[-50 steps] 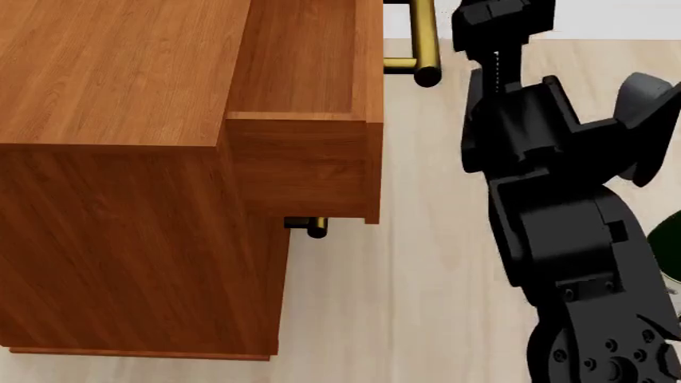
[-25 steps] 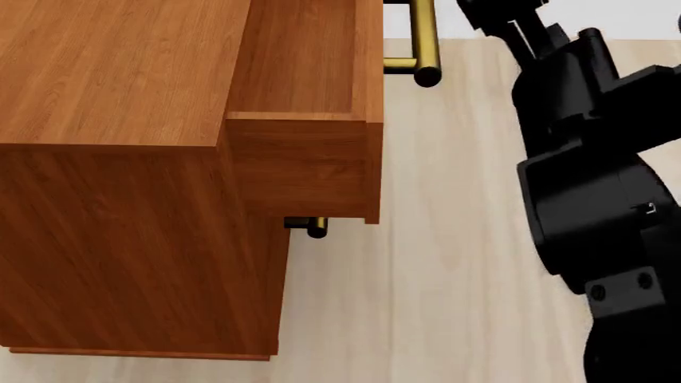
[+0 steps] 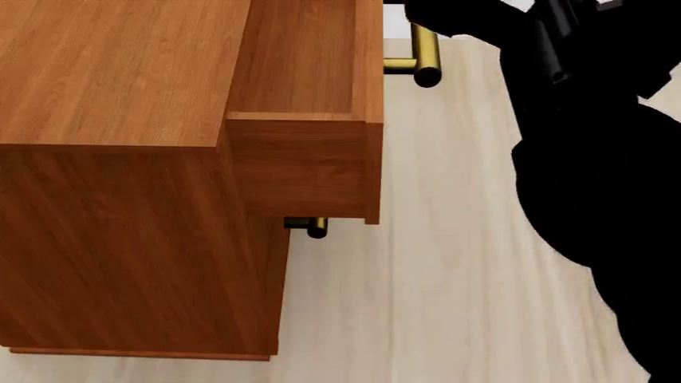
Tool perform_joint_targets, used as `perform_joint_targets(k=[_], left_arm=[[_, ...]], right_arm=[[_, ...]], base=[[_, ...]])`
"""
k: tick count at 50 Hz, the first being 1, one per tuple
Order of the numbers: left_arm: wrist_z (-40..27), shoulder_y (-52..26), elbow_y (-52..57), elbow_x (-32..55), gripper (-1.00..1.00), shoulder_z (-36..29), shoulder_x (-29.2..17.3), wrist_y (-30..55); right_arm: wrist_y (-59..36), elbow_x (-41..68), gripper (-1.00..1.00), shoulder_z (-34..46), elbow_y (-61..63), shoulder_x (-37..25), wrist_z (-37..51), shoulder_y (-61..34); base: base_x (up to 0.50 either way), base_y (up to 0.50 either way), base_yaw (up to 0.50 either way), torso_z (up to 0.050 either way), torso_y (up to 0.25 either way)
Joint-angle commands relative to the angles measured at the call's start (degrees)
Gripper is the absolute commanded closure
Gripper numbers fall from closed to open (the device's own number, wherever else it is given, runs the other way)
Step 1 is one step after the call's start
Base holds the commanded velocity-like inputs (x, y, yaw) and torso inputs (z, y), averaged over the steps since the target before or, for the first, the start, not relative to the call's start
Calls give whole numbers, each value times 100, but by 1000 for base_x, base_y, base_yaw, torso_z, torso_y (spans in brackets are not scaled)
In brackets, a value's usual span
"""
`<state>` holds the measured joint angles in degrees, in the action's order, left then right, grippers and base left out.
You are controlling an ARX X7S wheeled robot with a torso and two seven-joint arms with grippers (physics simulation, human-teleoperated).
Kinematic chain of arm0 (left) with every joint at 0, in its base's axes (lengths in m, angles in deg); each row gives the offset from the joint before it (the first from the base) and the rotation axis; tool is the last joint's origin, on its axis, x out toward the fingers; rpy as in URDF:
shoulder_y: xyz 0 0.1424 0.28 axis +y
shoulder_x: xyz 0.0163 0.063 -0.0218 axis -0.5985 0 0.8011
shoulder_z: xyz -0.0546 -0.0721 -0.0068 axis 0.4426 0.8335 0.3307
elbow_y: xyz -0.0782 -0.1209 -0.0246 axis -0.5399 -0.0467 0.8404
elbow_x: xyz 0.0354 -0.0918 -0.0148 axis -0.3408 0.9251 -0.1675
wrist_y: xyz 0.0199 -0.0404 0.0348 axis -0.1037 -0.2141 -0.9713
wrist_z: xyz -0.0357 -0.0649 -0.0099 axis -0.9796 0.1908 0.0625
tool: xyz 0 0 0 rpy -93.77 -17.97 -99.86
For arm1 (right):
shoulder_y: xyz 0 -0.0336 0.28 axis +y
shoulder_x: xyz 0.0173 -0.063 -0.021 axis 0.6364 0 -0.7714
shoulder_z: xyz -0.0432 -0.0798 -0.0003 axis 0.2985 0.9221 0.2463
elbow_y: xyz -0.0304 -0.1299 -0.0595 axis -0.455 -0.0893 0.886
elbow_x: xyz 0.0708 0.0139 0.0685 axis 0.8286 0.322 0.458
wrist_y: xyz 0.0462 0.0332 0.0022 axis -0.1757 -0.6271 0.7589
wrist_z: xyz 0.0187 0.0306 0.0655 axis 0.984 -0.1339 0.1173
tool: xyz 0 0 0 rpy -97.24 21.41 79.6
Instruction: Close the bottom drawer of the cabinet and open the top drawer.
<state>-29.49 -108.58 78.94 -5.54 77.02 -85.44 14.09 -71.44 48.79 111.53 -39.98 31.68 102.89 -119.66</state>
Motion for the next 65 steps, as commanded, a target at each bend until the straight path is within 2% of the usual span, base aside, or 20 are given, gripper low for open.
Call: perform_joint_targets(k=[1, 17, 32, 44, 65], left_arm=[[17, 91, -29, -11, -100, 9, -4, -112], [10, 109, -14, 55, -100, 60, -43, -133], [45, 148, -63, 18, -100, -7, -33, -233], [26, 267, 0, 33, -100, 17, -60, -296], [12, 386, 2, 32, -100, 63, -119, -388]], right_arm=[[-1022, -210, -100, 499, -62, -206, 134, -902], [-2432, -217, -100, 1061, -451, -146, -99, -2229], [-3933, -776, -100, 2009, -1755, 609, -1375, -4111], [-4371, -1325, -100, 2687, -2982, 1335, -2555, -4924], [-4215, -2267, -100, 3638, -4553, 2347, -3953, -5313]], base=[[0, 0, 0, 0, 0], [0, 0, 0, 0, 0], [0, 0, 0, 0, 0], [0, 0, 0, 0, 0], [0, 0, 0, 0, 0]])
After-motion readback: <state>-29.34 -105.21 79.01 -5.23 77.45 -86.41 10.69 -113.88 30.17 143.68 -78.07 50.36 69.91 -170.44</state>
